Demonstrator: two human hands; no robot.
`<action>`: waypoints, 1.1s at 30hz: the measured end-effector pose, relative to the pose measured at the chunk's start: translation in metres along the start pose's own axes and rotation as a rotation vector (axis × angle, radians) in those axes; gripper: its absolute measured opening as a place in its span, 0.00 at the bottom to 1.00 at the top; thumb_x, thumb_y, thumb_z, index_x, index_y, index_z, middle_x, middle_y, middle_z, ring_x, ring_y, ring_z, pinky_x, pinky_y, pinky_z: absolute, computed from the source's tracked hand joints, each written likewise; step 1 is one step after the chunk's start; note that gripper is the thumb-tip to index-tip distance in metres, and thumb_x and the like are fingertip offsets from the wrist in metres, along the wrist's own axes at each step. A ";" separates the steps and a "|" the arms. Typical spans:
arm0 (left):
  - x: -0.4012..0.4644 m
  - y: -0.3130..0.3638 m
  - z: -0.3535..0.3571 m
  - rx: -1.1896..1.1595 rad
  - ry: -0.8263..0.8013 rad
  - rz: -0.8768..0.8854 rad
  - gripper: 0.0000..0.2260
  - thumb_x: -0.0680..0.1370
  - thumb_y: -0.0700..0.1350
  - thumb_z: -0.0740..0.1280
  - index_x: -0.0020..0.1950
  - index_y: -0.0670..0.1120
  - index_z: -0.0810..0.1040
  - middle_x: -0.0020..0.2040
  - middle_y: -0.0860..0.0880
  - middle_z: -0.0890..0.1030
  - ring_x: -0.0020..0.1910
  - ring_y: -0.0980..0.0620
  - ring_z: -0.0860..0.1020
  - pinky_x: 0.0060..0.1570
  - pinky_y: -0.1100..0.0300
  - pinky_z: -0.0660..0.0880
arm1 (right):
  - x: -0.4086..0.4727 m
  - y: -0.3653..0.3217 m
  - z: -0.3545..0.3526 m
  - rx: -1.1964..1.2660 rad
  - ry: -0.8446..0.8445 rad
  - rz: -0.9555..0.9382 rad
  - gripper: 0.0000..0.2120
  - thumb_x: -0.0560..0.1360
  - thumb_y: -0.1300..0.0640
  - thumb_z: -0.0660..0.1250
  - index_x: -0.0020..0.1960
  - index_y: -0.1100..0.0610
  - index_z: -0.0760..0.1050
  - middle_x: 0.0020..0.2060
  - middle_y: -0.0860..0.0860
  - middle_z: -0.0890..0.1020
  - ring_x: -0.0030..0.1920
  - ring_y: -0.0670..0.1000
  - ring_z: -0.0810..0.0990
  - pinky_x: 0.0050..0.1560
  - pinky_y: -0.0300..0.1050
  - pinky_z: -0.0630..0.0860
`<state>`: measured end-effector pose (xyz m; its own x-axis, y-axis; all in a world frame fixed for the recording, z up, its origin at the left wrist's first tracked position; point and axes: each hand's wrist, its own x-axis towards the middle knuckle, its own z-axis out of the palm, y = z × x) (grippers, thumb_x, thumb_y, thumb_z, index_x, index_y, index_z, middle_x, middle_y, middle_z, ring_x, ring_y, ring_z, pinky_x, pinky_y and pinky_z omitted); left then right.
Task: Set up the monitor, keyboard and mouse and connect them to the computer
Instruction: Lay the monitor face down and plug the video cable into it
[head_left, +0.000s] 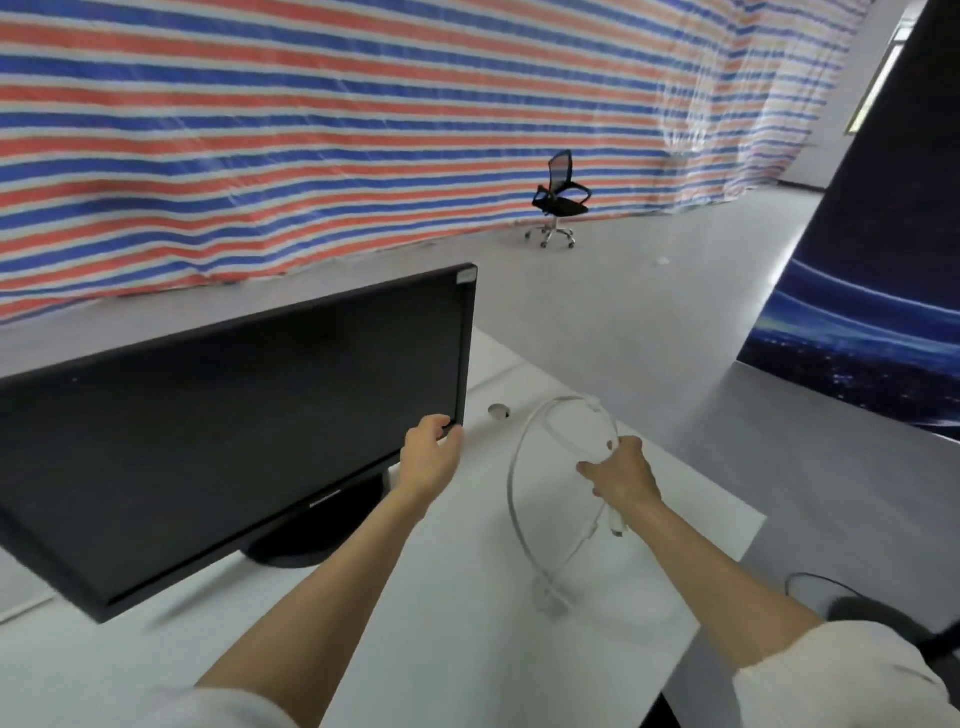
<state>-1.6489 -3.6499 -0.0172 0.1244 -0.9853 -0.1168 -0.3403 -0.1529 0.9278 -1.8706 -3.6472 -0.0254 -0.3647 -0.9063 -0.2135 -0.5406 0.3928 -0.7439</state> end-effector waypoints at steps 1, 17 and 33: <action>0.012 -0.002 0.005 0.126 0.033 0.011 0.17 0.80 0.50 0.59 0.67 0.48 0.69 0.64 0.48 0.71 0.61 0.48 0.72 0.60 0.52 0.70 | 0.022 -0.005 -0.001 -0.034 0.031 0.017 0.25 0.74 0.55 0.69 0.63 0.62 0.60 0.52 0.59 0.78 0.45 0.59 0.79 0.42 0.51 0.77; 0.157 -0.040 0.124 1.056 0.040 0.066 0.23 0.81 0.47 0.55 0.75 0.52 0.54 0.77 0.48 0.50 0.76 0.46 0.46 0.72 0.47 0.51 | 0.243 0.040 0.100 -0.875 -0.042 -0.474 0.45 0.63 0.57 0.76 0.75 0.57 0.58 0.48 0.54 0.78 0.44 0.53 0.79 0.45 0.46 0.72; 0.135 -0.035 0.080 1.127 0.208 0.159 0.22 0.74 0.42 0.67 0.68 0.47 0.69 0.64 0.46 0.72 0.59 0.44 0.74 0.56 0.48 0.70 | 0.242 -0.021 0.102 -0.564 -0.416 -0.397 0.43 0.74 0.35 0.59 0.77 0.56 0.44 0.74 0.54 0.56 0.74 0.56 0.54 0.72 0.60 0.48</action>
<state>-1.6945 -3.7833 -0.0941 0.1206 -0.9841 0.1307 -0.9911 -0.1119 0.0718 -1.8700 -3.8905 -0.1265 0.1873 -0.9351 -0.3009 -0.9126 -0.0523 -0.4055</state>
